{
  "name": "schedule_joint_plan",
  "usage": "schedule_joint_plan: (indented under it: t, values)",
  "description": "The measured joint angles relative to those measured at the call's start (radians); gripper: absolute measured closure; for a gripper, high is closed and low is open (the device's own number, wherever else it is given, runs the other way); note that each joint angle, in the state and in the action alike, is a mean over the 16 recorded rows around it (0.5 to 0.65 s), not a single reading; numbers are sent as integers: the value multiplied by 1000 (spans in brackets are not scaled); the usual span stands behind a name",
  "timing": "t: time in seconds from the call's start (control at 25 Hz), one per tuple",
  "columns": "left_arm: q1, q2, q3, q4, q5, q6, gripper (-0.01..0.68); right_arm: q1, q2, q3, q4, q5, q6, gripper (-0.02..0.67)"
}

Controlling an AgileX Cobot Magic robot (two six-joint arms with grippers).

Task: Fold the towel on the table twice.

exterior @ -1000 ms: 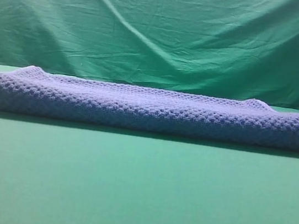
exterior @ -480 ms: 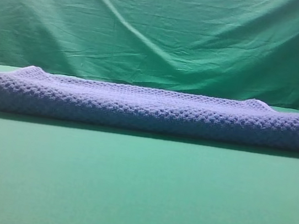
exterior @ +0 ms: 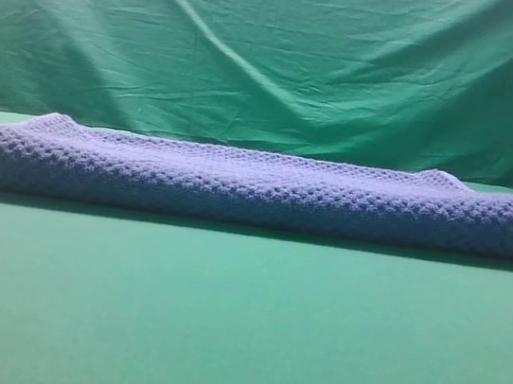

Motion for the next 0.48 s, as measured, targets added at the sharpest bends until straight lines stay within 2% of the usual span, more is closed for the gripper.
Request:
schedule_joint_plan:
  t: [0.48]
  values:
    - [0,0,202,12,-191,0,673,0,-19,173,-19,-164,-2,649]
